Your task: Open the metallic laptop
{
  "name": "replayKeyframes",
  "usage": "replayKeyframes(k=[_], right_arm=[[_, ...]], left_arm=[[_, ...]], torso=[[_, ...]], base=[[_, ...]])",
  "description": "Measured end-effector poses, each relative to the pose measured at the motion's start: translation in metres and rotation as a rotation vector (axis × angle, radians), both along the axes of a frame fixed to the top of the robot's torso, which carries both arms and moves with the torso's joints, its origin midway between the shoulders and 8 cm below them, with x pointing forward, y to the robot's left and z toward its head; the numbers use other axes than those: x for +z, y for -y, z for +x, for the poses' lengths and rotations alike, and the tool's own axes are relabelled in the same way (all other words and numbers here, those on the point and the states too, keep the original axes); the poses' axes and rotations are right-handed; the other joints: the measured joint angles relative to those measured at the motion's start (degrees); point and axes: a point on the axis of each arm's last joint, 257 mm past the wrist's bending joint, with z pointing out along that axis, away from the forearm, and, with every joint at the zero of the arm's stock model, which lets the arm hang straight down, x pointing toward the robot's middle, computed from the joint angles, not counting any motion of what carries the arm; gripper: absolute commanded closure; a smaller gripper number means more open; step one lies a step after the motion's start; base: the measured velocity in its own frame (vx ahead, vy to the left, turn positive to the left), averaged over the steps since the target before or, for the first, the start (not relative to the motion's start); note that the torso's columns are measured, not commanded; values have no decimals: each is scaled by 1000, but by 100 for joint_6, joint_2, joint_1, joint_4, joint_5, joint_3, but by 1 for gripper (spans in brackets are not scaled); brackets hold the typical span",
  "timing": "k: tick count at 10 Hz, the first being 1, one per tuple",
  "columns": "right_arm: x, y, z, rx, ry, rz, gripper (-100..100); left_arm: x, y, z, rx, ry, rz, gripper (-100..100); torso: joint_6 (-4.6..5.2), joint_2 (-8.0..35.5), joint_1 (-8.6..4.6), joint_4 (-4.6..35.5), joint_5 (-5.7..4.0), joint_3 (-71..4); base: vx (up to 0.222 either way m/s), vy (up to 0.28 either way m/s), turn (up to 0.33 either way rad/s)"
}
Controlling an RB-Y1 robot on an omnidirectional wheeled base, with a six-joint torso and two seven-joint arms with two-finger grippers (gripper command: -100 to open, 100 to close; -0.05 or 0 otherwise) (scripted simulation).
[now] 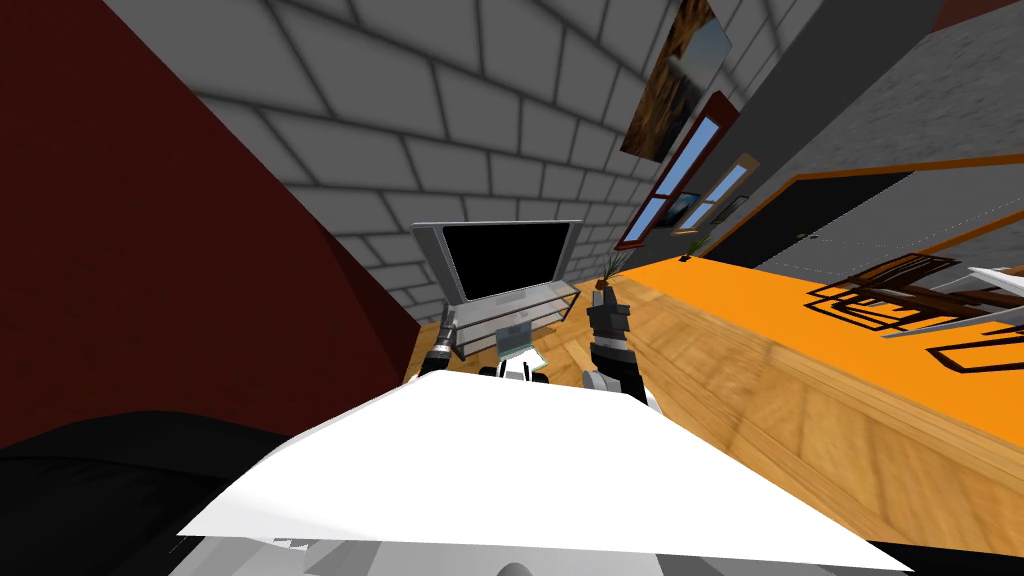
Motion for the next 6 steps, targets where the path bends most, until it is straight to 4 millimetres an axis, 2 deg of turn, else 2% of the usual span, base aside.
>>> replayKeyframes(k=[4,6], right_arm=[[0,0,0,0,0,0,0],[0,0,0,0,0,0,0]], left_arm=[[-52,-7,-13,18,-83,-18,-100],[-72,-11,-22,28,-122,-26,-100]], torso=[[-1,2,-3,0,-1,1],[0,6,6,1,1,3]], base=[[51,-46,-19],[40,-34,-8]])
